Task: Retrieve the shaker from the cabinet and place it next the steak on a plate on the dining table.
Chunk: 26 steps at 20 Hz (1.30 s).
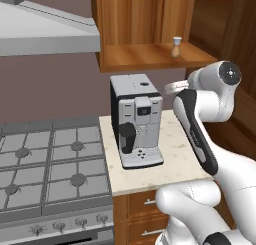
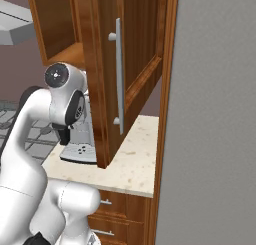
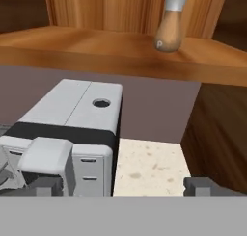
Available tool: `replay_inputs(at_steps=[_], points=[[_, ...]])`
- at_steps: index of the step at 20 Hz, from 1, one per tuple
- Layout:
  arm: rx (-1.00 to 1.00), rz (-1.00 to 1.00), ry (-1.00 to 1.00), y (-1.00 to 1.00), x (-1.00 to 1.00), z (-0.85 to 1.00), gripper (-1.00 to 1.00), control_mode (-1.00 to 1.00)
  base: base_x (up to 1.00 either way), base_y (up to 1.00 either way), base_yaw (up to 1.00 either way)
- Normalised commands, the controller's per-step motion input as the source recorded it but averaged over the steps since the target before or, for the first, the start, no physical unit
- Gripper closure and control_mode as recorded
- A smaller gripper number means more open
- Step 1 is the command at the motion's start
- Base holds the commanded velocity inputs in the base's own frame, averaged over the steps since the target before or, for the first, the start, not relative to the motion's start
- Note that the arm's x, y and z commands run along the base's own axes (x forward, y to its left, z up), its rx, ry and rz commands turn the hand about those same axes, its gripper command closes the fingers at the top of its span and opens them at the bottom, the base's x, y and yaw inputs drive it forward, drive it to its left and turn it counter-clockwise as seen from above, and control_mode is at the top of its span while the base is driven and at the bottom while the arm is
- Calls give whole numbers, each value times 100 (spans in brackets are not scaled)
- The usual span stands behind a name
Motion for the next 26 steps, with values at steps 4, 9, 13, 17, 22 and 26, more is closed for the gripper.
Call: replay_inputs(at_steps=[4,9,13,17,22,26], points=[[0,-1,-19,-8,0,36,-100,-100,0,0,0],[0,-3,-11,-8,0,43,-100,-100,0,0,0],[0,-4,-3,-4,0,44,-100,-100,0,0,0],[0,-5,0,-11,0,43,-100,-100,0,0,0],[0,-6,9,-24,0,29,-100,-100,0,0,0],[0,-1,20,-24,1,7,-100,-100,0,0,0]])
